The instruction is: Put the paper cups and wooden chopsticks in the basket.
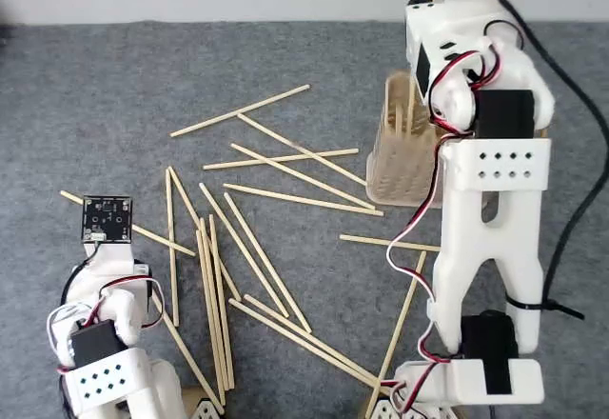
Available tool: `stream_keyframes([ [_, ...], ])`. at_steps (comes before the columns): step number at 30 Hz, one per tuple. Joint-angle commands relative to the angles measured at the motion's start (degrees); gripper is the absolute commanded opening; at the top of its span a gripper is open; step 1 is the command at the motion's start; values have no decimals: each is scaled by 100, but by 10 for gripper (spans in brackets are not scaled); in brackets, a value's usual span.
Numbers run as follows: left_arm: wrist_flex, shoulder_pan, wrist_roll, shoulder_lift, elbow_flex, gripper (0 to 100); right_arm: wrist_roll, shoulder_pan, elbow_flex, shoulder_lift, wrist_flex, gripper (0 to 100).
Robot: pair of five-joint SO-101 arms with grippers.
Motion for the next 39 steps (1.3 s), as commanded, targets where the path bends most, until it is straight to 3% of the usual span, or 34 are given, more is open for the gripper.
stream_keyframes([
  [1, -114, -26, 35, -62, -48, 95, 70, 48, -273, -66, -189, 91],
  [11, -114, -26, 26, -62, -48, 95, 44, 48, -273, -277, -13, 91],
  [20, -114, -26, 26, -62, -48, 95, 70, -119, -273, -971, 1991, 91],
  [30, -114, -35, 44, -62, -48, 95, 44, -1437, -264, -954, 4488, 91],
  [37, -88, -70, 44, -70, -101, 95, -18, -2448, 281, -365, 4681, 91],
  [39, -70, -193, 26, -70, -180, 95, -360, -2703, 624, -57, 4488, 91],
])
